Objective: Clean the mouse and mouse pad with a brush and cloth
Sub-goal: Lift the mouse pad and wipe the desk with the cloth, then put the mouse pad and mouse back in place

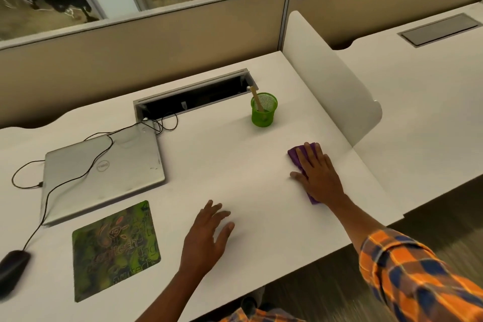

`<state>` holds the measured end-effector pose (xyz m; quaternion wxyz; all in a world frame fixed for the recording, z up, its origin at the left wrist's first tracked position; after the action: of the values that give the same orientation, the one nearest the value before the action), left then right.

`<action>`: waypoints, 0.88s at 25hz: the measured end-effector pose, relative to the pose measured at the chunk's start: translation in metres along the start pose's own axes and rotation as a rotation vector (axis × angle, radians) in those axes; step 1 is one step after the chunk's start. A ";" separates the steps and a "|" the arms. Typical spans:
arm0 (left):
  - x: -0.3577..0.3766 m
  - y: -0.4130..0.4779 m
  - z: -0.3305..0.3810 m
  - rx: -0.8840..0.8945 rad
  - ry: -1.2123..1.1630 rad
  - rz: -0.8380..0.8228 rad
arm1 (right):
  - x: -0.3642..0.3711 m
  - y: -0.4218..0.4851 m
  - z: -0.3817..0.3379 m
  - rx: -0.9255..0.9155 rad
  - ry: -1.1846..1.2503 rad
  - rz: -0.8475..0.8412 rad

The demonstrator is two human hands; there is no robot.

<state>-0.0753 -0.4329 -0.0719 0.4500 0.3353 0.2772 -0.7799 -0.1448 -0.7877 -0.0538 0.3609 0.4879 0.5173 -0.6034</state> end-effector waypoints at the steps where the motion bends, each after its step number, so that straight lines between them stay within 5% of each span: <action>1: -0.001 -0.001 -0.001 0.000 0.000 0.000 | 0.001 0.000 0.000 -0.001 0.015 0.013; 7: -0.014 -0.012 -0.008 -0.021 -0.013 0.042 | -0.002 0.001 -0.002 0.018 -0.010 0.058; 11: -0.037 -0.019 -0.027 -0.106 -0.077 0.091 | -0.018 0.004 -0.046 -0.041 0.099 0.284; 14: -0.061 -0.025 -0.049 -0.140 -0.114 0.140 | -0.021 0.014 -0.115 -0.116 0.213 0.400; 22: -0.138 -0.046 -0.151 -0.481 -0.099 0.277 | -0.003 0.020 -0.350 -0.416 0.370 0.291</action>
<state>-0.0233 -0.2304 -0.0532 0.6318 0.2150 0.3838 -0.6382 -0.0496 -0.4508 -0.0526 0.4353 0.5740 0.6112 -0.3279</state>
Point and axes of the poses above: each hand's wrist, its own y-axis towards the middle knuckle, its own x-axis out of the palm, z = x × y, the point moved 8 cm from there along y, towards the middle knuckle, and after that the axes turned 15 degrees about -x, right-handed, at the moved point
